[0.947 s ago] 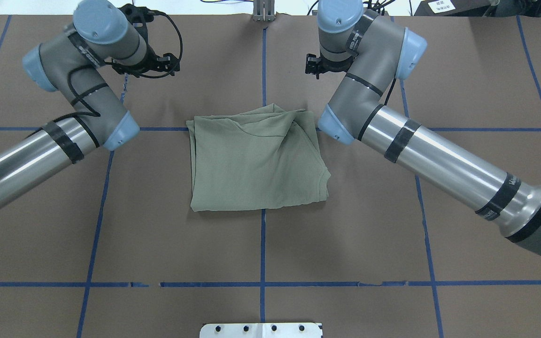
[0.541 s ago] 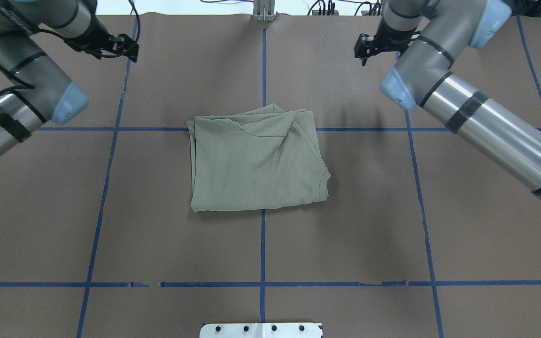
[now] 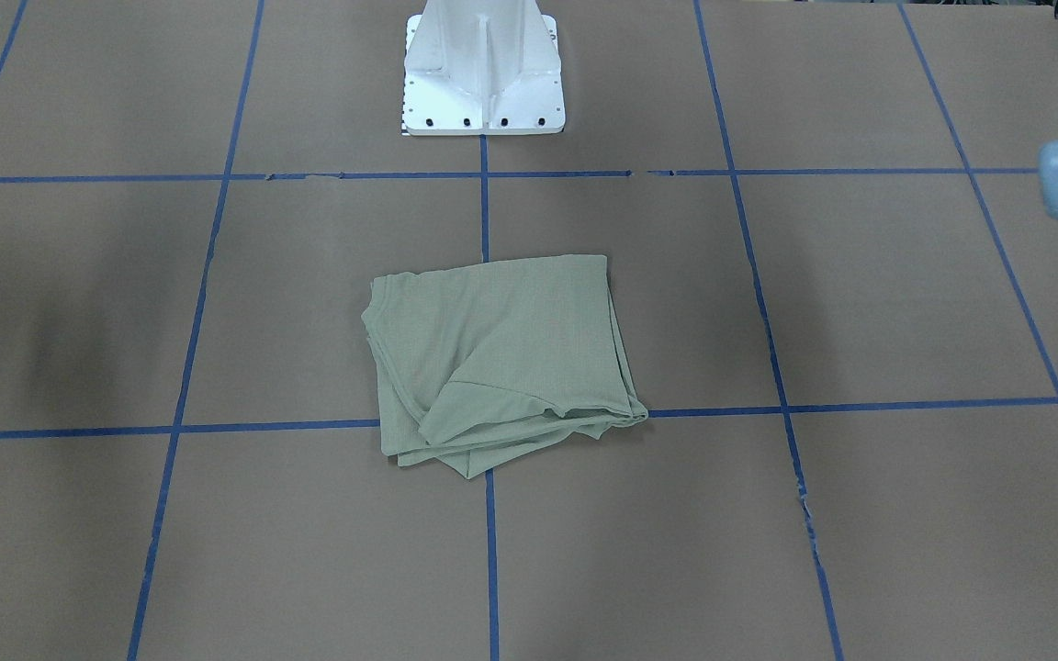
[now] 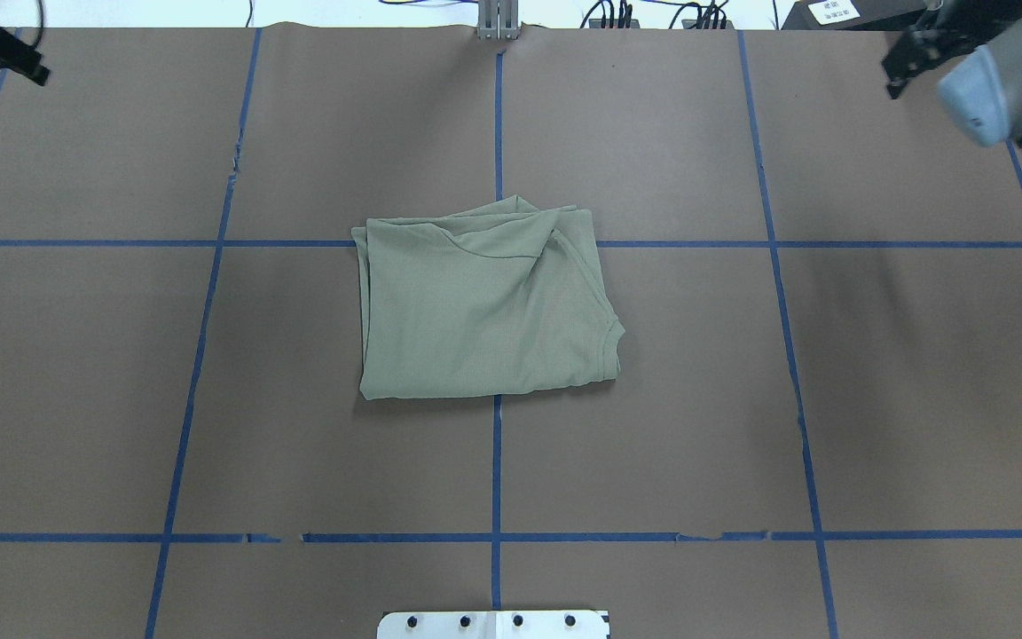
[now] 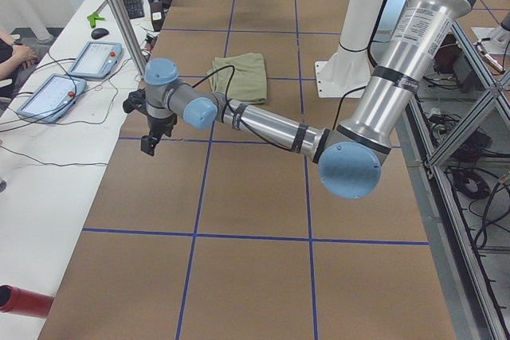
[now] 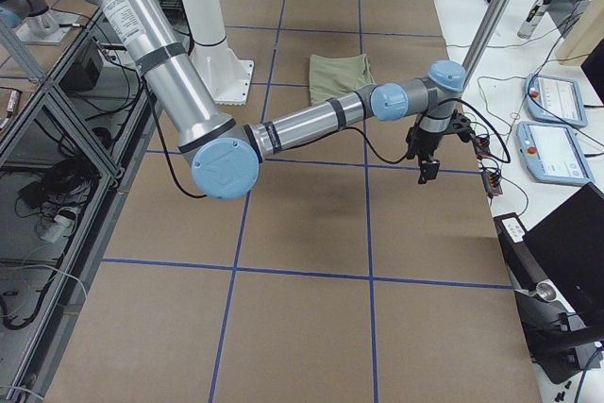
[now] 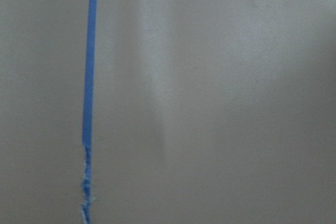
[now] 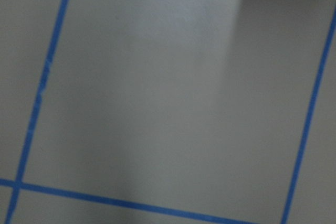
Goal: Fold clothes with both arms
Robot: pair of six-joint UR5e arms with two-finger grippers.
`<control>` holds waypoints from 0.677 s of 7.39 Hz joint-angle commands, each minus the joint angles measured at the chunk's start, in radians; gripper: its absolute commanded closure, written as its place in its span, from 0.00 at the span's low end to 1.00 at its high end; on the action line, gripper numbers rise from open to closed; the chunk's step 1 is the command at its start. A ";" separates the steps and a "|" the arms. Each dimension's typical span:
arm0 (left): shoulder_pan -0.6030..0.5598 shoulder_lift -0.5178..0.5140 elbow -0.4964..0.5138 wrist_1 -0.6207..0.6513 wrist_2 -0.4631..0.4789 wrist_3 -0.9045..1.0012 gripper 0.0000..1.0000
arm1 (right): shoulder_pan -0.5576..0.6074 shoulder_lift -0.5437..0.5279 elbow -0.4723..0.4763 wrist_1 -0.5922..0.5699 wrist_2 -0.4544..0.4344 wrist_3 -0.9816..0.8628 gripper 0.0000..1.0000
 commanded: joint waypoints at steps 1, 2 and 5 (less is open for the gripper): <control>-0.160 0.127 -0.010 0.022 -0.071 0.229 0.00 | 0.160 -0.254 0.149 -0.032 0.105 -0.184 0.00; -0.177 0.257 -0.053 -0.005 -0.145 0.231 0.00 | 0.166 -0.398 0.241 -0.018 0.099 -0.171 0.00; -0.194 0.388 -0.111 -0.035 -0.159 0.228 0.00 | 0.166 -0.533 0.272 0.114 0.102 -0.122 0.00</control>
